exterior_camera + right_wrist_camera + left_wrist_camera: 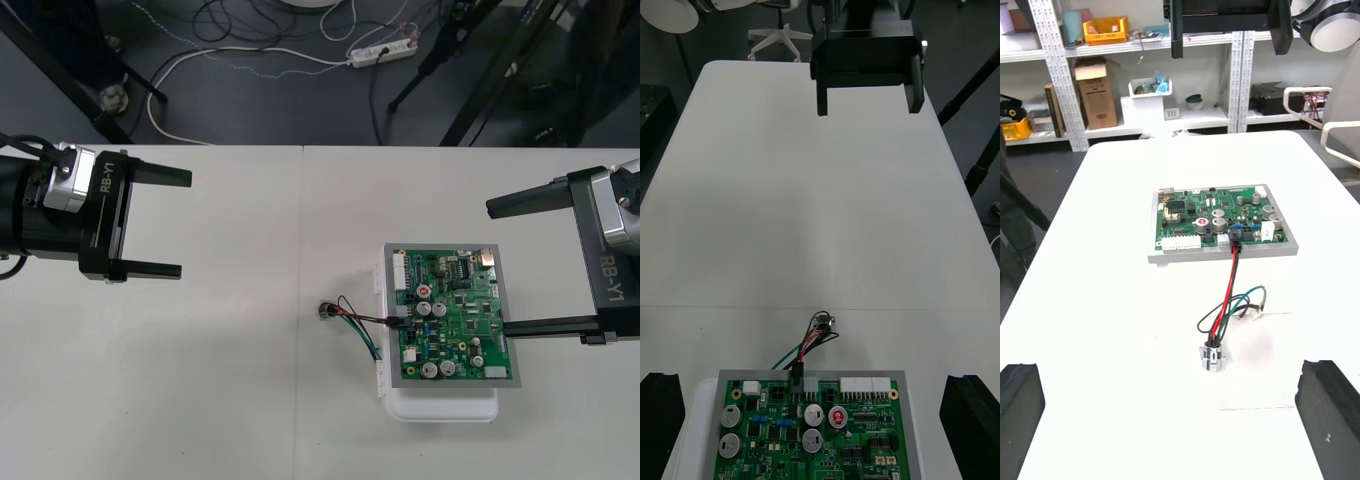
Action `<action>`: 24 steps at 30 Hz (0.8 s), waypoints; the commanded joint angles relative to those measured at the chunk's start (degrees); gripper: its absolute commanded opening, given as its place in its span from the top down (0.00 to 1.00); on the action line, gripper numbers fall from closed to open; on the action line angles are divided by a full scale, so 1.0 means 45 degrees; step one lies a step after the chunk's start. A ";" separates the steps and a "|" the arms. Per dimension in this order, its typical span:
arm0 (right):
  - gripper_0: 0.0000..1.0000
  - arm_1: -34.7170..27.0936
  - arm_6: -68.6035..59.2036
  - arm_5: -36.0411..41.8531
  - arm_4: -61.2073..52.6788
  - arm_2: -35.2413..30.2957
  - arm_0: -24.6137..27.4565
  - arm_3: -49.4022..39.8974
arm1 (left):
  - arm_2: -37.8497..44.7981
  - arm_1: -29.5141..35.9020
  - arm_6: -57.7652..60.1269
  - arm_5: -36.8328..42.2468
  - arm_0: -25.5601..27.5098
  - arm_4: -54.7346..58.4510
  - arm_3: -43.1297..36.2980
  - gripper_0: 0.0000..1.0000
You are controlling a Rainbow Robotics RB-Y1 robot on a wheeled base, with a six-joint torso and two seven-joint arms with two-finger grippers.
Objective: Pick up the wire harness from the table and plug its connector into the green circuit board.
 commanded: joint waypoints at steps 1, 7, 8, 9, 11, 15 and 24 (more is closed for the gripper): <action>0.00 0.0184 0.0188 -0.0062 0.0075 0.0134 -0.0067 -0.0140 | 0.0352 0.0491 0.0550 -0.0467 0.0170 -0.0059 -0.0406 0.01; 0.00 0.0184 0.0188 -0.0062 0.0075 0.0134 -0.0067 -0.0140 | 0.0352 0.0491 0.0550 -0.0467 0.0170 -0.0059 -0.0406 0.01; 0.00 0.0184 0.0188 -0.0062 0.0075 0.0134 -0.0067 -0.0140 | 0.0352 0.0491 0.0550 -0.0467 0.0170 -0.0059 -0.0406 0.01; 0.00 0.0184 0.0188 -0.0062 0.0075 0.0134 -0.0067 -0.0140 | 0.0352 0.0491 0.0550 -0.0467 0.0170 -0.0059 -0.0406 0.01; 0.00 0.0184 0.0188 -0.0062 0.0075 0.0134 -0.0067 -0.0140 | 0.0352 0.0491 0.0550 -0.0467 0.0170 -0.0059 -0.0406 0.01; 0.00 0.0184 0.0188 -0.0062 0.0075 0.0134 -0.0067 -0.0140 | 0.0352 0.0491 0.0550 -0.0467 0.0170 -0.0059 -0.0406 0.01; 0.00 0.0184 0.0188 -0.0062 0.0075 0.0134 -0.0067 -0.0140 | 0.0352 0.0491 0.0550 -0.0467 0.0170 -0.0059 -0.0406 0.01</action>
